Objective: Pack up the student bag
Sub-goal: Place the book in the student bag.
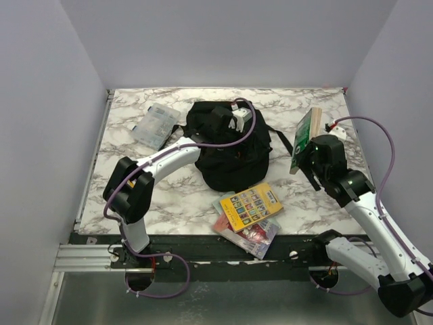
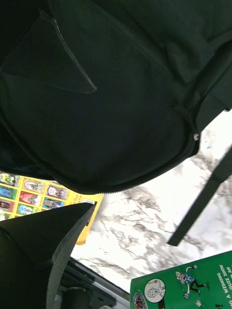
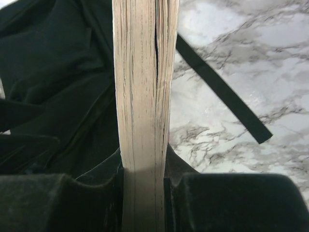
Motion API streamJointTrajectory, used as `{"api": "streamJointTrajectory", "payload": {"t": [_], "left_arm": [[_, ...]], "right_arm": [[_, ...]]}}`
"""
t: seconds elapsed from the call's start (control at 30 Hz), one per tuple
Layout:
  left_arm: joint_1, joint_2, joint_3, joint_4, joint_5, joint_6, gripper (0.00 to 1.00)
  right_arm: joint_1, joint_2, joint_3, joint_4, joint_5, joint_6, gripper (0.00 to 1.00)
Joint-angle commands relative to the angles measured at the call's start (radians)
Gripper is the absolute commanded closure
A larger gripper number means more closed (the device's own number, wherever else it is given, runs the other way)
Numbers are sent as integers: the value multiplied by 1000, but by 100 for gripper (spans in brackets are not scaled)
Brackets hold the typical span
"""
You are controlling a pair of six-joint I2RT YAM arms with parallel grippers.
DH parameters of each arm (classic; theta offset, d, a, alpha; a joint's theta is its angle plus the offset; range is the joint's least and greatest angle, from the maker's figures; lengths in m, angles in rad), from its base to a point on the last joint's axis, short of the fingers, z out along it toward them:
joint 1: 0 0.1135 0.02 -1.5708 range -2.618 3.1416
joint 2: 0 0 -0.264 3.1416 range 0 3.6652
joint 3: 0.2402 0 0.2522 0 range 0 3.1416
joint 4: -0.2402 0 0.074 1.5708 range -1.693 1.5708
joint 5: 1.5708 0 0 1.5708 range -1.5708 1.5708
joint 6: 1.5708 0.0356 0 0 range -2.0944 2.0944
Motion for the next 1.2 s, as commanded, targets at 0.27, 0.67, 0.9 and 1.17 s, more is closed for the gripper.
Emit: {"api": "streamJointTrajectory", "payload": {"t": [0.27, 0.67, 0.9, 1.17], "left_arm": [[-55, 136, 132, -153, -6, 84, 9], [-49, 136, 172, -185, -14, 69, 67], [-45, 100, 231, -212, -13, 68, 98], [-43, 67, 392, -276, -35, 73, 100]], "right_arm": [[-2, -56, -11, 4, -202, -33, 100], [-2, -60, -79, 28, -442, 24, 100], [-3, -125, -54, -44, -559, 78, 100], [-3, -194, -172, 76, -837, 337, 100]]}}
